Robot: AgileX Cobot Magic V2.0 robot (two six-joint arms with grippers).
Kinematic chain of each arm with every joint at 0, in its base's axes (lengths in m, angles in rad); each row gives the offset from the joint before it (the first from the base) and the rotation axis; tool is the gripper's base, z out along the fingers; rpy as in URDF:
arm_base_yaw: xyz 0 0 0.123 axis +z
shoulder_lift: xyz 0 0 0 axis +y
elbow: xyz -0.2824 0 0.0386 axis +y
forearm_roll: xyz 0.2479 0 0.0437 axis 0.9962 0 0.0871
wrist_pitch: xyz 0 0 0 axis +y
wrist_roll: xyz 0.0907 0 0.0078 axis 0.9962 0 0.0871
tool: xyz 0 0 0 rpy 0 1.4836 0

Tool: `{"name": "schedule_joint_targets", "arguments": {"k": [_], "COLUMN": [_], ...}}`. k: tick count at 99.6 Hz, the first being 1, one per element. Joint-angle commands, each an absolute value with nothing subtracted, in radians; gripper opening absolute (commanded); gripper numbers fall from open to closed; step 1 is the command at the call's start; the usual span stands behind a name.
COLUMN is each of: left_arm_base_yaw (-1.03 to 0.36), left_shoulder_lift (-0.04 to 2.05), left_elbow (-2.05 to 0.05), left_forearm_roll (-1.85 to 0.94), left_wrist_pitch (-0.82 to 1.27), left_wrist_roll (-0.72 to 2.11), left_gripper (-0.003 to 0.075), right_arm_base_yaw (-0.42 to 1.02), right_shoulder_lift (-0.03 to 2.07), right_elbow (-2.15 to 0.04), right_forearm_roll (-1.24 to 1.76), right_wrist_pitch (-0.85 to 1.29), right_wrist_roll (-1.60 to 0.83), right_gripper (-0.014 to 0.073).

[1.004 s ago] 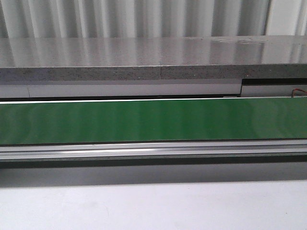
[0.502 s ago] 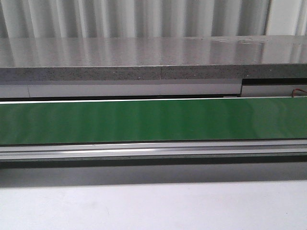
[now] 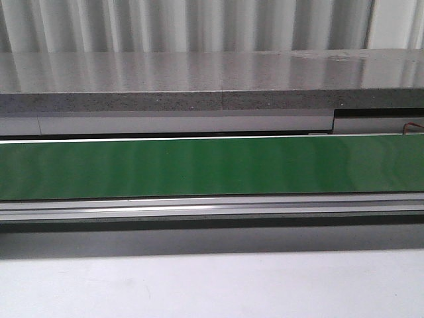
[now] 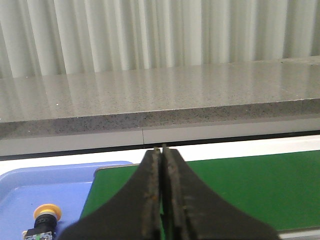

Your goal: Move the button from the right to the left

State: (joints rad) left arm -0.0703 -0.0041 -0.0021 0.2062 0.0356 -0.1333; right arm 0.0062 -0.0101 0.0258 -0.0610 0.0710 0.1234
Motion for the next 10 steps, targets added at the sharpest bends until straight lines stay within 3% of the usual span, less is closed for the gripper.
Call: {"name": "schedule_joint_targets", "arguments": {"k": [1,10], "left_arm_base_yaw": [-0.068,-0.068], "left_shoulder_lift": [-0.04,-0.04], "left_elbow": [0.023,0.023], "left_forearm_roll": [0.204,0.204], "left_wrist_pitch": [-0.049,-0.049], "left_wrist_roll": [-0.143,-0.143], "left_gripper": [-0.002,-0.002], "right_arm_base_yaw": [0.004,0.004], "right_shoulder_lift": [-0.025,-0.025], "right_elbow": [0.01,0.01], "right_forearm_roll": [-0.06,-0.06], "right_wrist_pitch": [-0.011,-0.011], "right_wrist_roll": [0.124,0.124], "right_gripper": [-0.0067,-0.0067]}}
